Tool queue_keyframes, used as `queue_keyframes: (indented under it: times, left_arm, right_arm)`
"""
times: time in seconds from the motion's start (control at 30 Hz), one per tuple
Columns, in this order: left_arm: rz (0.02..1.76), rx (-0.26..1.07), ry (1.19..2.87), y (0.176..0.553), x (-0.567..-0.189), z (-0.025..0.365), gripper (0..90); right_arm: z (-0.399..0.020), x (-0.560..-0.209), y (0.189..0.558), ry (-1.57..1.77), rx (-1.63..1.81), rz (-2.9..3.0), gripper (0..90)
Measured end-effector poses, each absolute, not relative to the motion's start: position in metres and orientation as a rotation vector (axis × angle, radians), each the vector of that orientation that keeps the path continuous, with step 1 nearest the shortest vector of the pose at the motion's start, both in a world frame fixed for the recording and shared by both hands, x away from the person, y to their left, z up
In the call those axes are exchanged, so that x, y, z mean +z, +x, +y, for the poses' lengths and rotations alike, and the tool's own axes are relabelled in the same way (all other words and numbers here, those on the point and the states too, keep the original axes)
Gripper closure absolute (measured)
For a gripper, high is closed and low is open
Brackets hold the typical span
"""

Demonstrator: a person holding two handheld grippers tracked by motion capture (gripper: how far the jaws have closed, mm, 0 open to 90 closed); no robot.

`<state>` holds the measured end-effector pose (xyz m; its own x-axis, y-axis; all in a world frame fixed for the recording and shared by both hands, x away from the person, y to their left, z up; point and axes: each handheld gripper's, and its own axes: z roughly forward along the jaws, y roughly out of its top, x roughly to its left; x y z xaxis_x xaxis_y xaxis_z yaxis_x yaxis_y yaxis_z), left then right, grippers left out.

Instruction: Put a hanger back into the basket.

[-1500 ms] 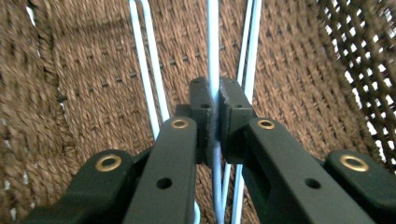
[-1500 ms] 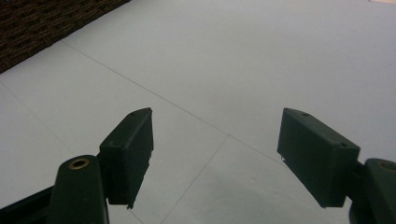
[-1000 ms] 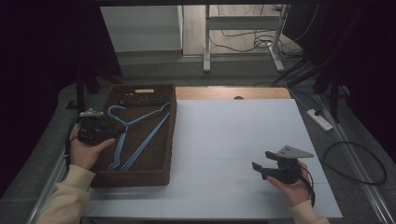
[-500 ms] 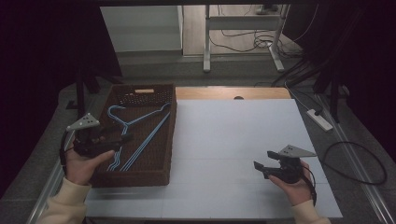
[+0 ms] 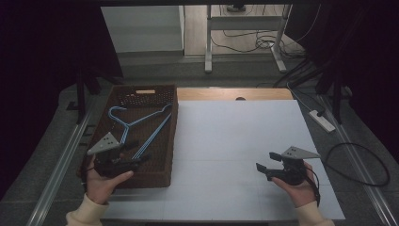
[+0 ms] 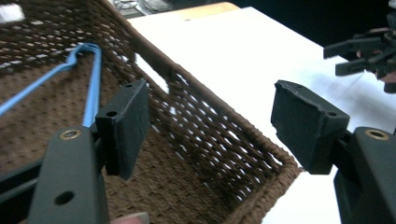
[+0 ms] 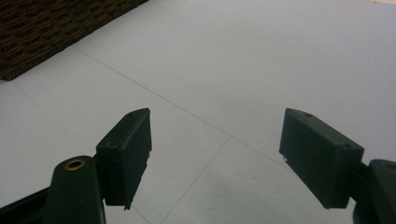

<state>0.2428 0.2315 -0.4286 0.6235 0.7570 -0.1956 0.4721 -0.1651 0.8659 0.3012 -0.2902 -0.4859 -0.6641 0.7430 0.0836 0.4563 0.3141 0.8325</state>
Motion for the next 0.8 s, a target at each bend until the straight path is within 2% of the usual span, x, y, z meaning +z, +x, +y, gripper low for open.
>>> queue_keyframes:
  times: [0.2, 0.8]
  left_arm:
    - [0.959, 0.342, 1.833, 0.238, -0.438, 0.222, 28.6]
    - [0.956, 0.346, 1.836, 0.237, -0.445, 0.224, 28.6]
  right_arm:
    - [-0.296, -0.485, 0.299, 1.059, 1.296, 2.271, 26.0]
    - [-0.299, -0.483, 0.297, 1.047, 1.288, 2.26, 26.1]
